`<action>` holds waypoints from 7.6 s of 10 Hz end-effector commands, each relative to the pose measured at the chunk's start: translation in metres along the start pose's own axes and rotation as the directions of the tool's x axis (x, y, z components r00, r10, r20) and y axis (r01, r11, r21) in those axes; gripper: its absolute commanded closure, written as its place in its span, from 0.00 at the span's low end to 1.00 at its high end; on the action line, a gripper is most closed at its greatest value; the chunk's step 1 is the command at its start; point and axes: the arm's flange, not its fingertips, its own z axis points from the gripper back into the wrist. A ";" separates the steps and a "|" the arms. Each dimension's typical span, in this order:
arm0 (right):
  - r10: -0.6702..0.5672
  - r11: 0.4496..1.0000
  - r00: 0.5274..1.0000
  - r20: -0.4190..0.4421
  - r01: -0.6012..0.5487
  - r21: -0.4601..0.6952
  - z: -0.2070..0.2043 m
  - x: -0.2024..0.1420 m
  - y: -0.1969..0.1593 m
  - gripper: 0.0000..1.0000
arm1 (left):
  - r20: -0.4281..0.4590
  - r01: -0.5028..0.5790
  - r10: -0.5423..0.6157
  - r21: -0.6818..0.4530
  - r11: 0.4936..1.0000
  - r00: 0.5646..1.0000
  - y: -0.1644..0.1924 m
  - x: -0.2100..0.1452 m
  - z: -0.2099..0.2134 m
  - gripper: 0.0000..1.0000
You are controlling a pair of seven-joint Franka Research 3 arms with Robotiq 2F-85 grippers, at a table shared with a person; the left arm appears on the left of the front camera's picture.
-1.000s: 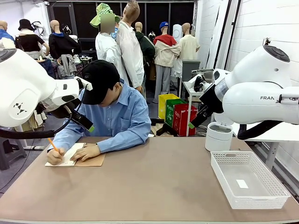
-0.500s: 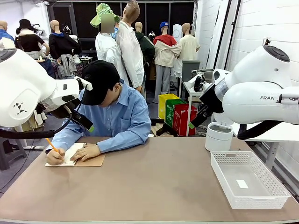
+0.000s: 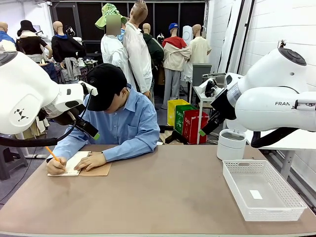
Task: Sort the paper based on its condition.
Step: If a person hands you a paper, place it in the Organizing basket , and if it's crumpled, put it in the Trash can.
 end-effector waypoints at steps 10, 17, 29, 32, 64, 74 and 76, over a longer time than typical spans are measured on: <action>0.002 1.000 1.000 0.001 -0.002 0.002 0.000 0.000 0.001 0.00 | 0.002 0.000 0.000 0.001 1.000 1.000 0.000 0.000 0.000 0.00; 0.002 1.000 1.000 0.001 -0.002 0.002 0.000 0.000 0.001 0.00 | 0.002 0.000 0.000 0.001 1.000 1.000 0.000 0.000 0.000 0.00; 0.002 1.000 1.000 0.001 -0.002 0.002 0.000 0.000 0.001 0.00 | 0.002 0.000 0.000 0.001 1.000 1.000 0.000 0.000 0.000 0.00; 0.002 1.000 1.000 0.001 -0.002 0.002 0.000 0.000 0.001 0.00 | 0.002 0.000 0.000 0.001 1.000 1.000 0.000 0.000 0.000 0.00; 0.002 1.000 1.000 0.001 -0.002 0.002 0.000 0.000 0.001 0.00 | 0.002 0.000 0.000 0.001 1.000 1.000 0.000 0.000 0.000 0.00; 0.002 1.000 1.000 0.001 -0.002 0.002 0.000 0.000 0.001 0.00 | 0.002 0.000 0.000 0.001 1.000 1.000 0.000 0.000 0.000 0.00; 0.002 1.000 1.000 0.001 -0.002 0.002 0.000 0.000 0.001 0.00 | 0.002 0.000 0.000 0.001 1.000 1.000 0.000 0.000 0.000 0.00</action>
